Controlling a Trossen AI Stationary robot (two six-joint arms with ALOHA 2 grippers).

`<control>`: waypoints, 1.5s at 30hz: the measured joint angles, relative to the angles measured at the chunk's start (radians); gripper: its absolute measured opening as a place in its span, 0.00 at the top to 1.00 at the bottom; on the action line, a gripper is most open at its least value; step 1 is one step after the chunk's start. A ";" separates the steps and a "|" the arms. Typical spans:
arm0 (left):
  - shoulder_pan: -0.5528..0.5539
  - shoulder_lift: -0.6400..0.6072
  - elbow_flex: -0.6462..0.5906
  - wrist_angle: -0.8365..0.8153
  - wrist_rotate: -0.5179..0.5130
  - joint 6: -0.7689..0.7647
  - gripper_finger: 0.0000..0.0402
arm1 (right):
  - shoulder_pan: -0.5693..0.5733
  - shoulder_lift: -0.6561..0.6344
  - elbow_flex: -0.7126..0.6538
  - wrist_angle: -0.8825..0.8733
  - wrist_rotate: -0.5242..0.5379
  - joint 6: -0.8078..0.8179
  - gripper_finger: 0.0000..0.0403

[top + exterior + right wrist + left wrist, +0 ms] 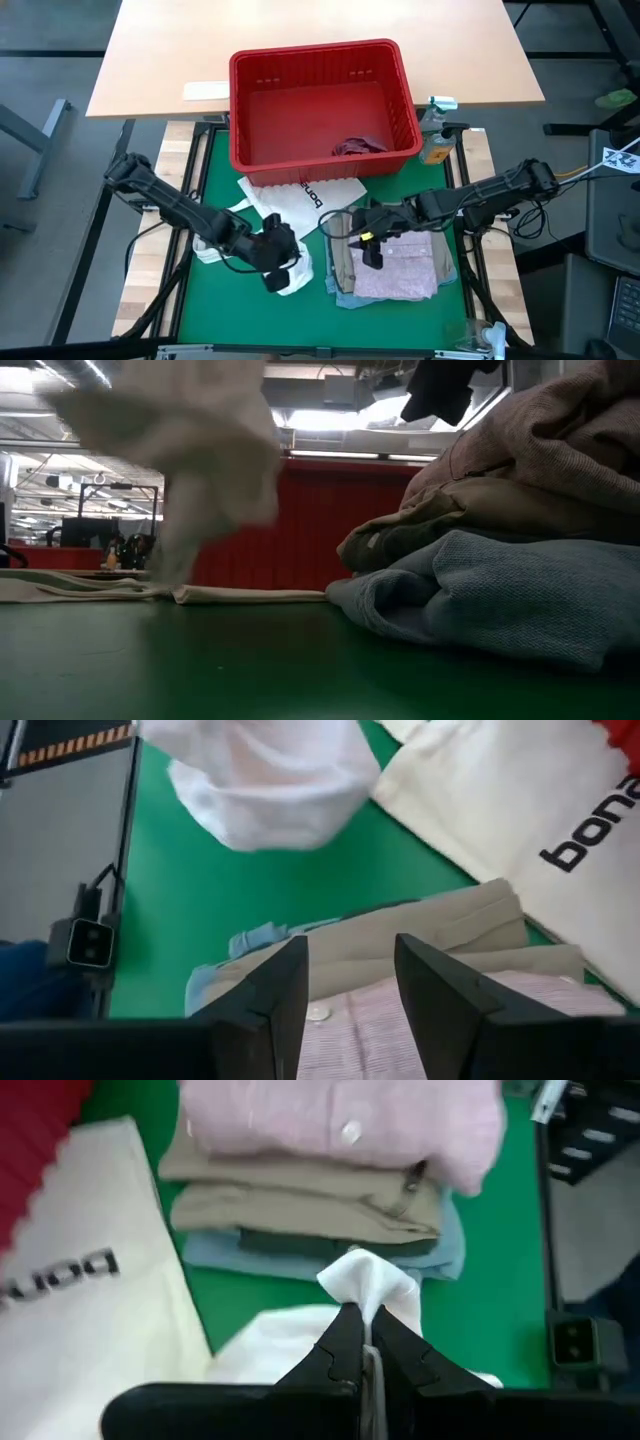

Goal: Fold laundry
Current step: Fold the white underwear

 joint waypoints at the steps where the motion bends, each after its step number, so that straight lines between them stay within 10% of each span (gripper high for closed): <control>1: 0.008 0.000 -0.040 0.043 0.001 -0.022 1.00 | 0.008 0.004 0.000 0.001 -0.001 0.001 0.62; 21: 0.323 0.000 -0.228 0.180 0.044 0.007 0.68 | 0.181 0.149 0.000 0.025 0.020 -0.007 0.62; 30: 0.445 -0.004 -0.204 0.178 0.373 0.016 0.60 | 0.181 0.150 0.000 0.024 0.020 -0.008 0.62; 37: 0.355 -0.005 -0.193 0.181 0.539 -0.016 0.60 | 0.181 0.150 0.000 0.024 0.020 -0.008 0.62; 45: 0.094 -0.002 -0.193 0.174 0.299 -0.048 0.60 | 0.181 0.150 0.000 0.024 0.020 -0.008 0.62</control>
